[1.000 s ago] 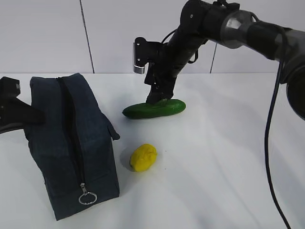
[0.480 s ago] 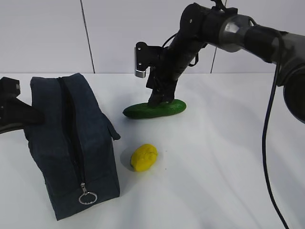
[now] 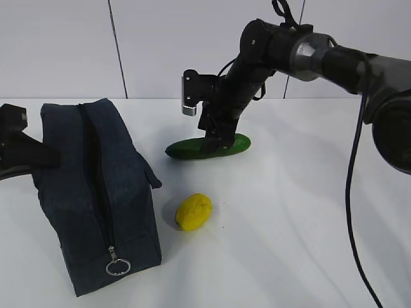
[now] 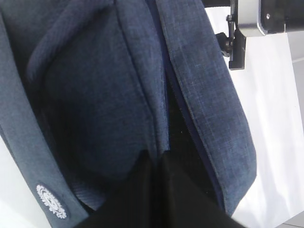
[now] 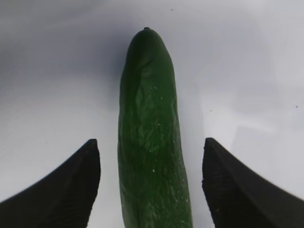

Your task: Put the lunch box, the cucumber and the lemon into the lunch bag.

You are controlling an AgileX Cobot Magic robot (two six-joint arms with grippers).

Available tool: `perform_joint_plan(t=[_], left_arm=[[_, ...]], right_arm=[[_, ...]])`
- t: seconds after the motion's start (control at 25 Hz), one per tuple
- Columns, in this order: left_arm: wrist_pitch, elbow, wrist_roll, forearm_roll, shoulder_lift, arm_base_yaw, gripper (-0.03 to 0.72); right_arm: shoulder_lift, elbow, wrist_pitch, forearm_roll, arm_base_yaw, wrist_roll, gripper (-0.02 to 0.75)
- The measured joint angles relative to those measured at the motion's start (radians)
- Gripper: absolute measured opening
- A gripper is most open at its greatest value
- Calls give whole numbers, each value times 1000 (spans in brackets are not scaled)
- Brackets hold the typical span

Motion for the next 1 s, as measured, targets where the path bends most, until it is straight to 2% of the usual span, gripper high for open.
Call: perform_joint_plan(t=[0.8,1.0], left_arm=[[2,0,0,0,0,0,-3],[2,0,0,0,0,0,-3]], right_arm=[[31,-1,16,0,0,2,510],[31,-1,25,0,0,2,457]])
